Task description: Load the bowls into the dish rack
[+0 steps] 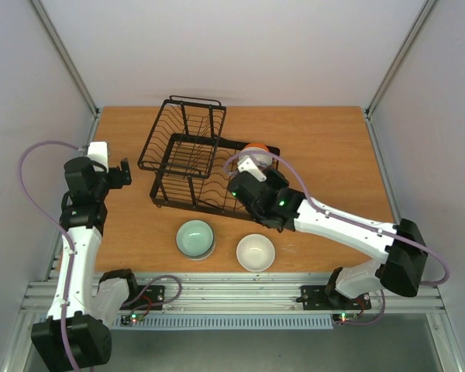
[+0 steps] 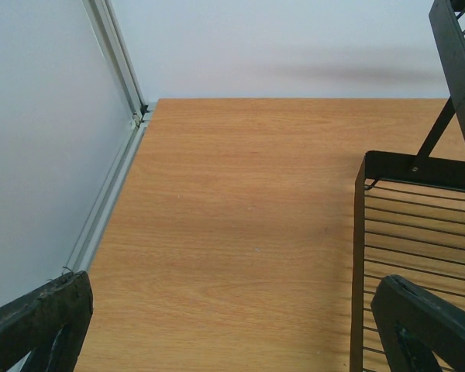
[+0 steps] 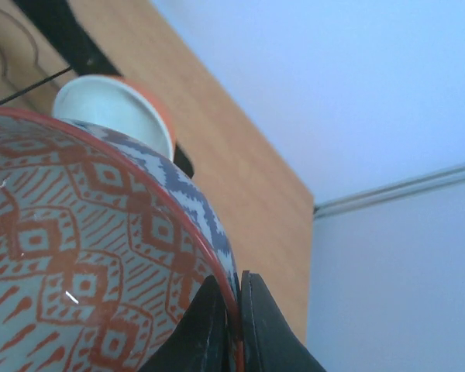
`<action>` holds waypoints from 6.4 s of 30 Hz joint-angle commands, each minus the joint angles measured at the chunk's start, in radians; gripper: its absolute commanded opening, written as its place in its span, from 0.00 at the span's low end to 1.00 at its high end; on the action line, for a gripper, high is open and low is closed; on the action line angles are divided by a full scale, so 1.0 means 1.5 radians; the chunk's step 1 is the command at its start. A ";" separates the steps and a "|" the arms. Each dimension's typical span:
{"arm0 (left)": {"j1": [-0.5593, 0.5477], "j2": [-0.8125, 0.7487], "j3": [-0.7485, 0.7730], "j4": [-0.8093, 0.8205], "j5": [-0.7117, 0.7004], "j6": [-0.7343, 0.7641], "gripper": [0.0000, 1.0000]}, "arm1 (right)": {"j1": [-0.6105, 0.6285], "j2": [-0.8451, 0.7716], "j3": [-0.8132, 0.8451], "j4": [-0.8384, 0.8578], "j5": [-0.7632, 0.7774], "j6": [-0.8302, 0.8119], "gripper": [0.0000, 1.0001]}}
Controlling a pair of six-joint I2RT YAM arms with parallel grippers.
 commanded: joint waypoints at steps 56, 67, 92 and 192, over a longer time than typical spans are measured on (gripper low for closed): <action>0.005 -0.003 -0.012 0.039 0.008 -0.001 0.99 | -0.137 0.308 -0.201 1.064 -0.049 -0.759 0.01; 0.005 0.005 -0.015 0.042 0.011 0.000 0.99 | -0.165 0.347 -0.180 1.059 -0.065 -0.740 0.01; 0.005 0.006 -0.018 0.046 0.012 0.001 0.99 | -0.165 0.451 -0.181 1.362 -0.034 -0.925 0.05; 0.007 0.003 -0.015 0.035 0.026 0.001 0.99 | 0.023 -0.077 -0.248 -0.119 -0.640 0.474 0.46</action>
